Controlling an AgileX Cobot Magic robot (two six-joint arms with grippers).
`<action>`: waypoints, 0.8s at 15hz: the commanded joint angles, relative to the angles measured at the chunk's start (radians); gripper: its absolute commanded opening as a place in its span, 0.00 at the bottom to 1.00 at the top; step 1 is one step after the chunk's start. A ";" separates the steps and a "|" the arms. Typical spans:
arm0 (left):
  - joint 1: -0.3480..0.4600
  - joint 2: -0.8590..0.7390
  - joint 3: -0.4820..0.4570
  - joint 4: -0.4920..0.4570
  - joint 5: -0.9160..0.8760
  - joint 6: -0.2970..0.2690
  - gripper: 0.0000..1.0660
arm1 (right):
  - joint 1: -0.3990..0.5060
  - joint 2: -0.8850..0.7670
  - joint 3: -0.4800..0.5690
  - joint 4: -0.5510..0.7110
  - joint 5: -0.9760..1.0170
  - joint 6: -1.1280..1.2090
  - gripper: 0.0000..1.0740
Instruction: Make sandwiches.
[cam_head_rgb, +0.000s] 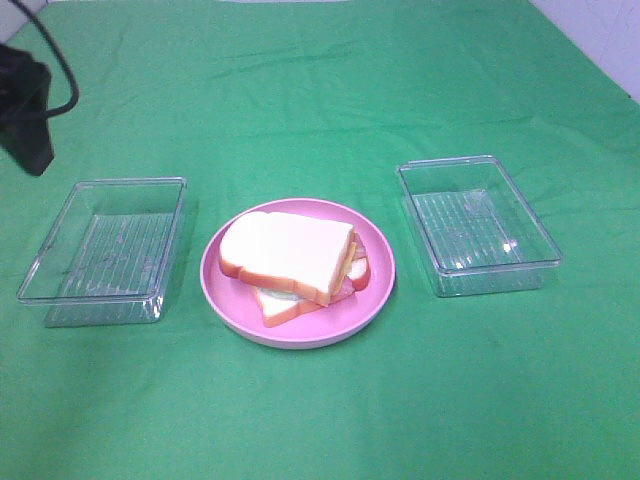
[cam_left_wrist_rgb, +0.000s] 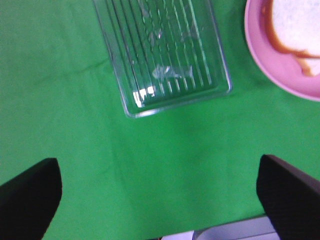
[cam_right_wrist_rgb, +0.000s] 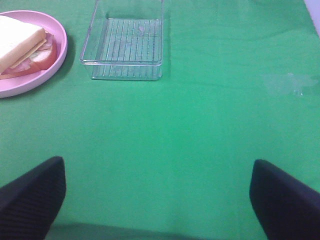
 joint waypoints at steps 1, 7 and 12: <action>0.001 -0.121 0.146 0.000 0.033 -0.045 0.95 | -0.006 -0.031 0.004 0.005 -0.007 -0.007 0.89; 0.001 -0.678 0.635 0.007 -0.134 -0.058 0.95 | -0.006 -0.031 0.004 0.005 -0.007 -0.007 0.89; 0.001 -0.975 0.744 -0.013 -0.134 0.031 0.95 | -0.006 -0.031 0.004 0.005 -0.007 -0.007 0.89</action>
